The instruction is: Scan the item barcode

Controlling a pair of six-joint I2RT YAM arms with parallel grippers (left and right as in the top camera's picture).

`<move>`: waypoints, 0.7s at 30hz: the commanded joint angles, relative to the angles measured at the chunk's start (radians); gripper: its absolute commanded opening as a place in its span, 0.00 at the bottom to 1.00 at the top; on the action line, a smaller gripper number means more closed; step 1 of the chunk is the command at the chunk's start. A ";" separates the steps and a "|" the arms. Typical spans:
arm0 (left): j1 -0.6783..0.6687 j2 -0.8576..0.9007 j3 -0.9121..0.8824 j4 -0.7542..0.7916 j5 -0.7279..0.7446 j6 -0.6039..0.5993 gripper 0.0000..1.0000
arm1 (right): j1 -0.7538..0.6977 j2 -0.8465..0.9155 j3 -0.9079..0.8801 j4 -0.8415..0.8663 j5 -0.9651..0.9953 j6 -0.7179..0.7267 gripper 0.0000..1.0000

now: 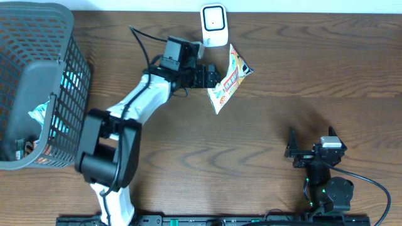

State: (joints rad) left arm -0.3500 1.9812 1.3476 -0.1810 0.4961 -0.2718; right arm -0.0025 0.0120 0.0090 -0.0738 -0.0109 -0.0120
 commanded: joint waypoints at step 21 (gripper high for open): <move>-0.079 0.041 0.010 0.052 0.140 0.017 0.98 | 0.009 -0.005 -0.004 -0.001 0.002 -0.011 0.99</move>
State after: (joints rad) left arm -0.3973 1.9930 1.3476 -0.1303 0.7116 -0.2646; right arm -0.0025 0.0120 0.0090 -0.0734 -0.0105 -0.0120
